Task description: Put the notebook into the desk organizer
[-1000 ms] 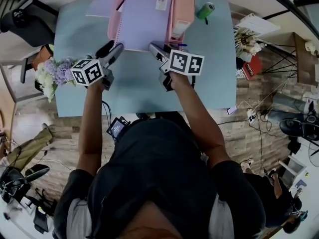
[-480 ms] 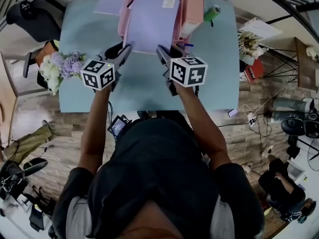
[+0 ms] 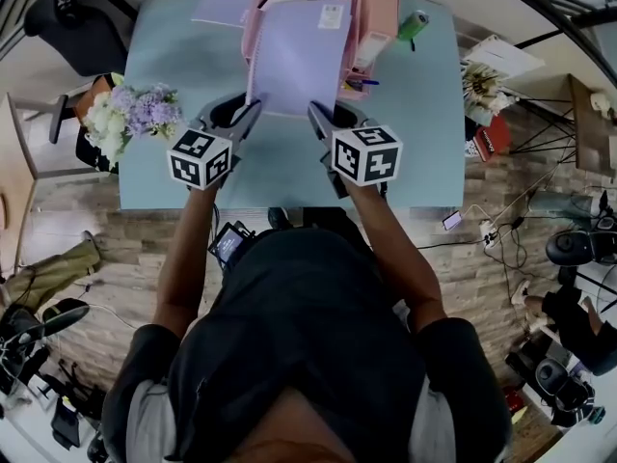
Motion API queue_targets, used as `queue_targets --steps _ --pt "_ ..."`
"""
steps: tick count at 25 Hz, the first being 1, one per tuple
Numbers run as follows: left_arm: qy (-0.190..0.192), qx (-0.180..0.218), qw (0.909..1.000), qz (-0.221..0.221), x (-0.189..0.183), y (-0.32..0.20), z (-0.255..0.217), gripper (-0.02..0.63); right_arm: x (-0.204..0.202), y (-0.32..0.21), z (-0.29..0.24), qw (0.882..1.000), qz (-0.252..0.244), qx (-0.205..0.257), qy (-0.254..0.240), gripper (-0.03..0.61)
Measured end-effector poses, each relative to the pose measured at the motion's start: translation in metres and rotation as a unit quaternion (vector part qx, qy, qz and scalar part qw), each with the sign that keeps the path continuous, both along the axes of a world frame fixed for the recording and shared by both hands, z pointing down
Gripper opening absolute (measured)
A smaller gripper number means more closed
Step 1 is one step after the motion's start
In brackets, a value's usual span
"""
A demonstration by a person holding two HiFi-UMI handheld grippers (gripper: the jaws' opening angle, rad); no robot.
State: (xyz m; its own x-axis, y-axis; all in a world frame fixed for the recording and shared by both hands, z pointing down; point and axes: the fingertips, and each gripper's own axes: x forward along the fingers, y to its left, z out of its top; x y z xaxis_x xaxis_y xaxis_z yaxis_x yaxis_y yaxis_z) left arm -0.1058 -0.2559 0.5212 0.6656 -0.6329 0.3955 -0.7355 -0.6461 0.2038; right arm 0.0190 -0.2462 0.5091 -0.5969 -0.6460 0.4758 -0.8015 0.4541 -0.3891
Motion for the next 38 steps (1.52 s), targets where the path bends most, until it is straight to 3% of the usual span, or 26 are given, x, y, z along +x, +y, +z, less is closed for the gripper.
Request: queue_targets --steps 25,38 --pt "-0.027 0.034 0.9988 0.020 -0.003 0.088 -0.016 0.166 -0.006 0.085 -0.008 1.000 -0.009 0.024 0.011 0.077" --pt "-0.033 0.028 0.9986 0.031 0.002 0.132 -0.005 0.166 -0.003 0.128 0.007 1.000 -0.010 0.013 0.009 0.077"
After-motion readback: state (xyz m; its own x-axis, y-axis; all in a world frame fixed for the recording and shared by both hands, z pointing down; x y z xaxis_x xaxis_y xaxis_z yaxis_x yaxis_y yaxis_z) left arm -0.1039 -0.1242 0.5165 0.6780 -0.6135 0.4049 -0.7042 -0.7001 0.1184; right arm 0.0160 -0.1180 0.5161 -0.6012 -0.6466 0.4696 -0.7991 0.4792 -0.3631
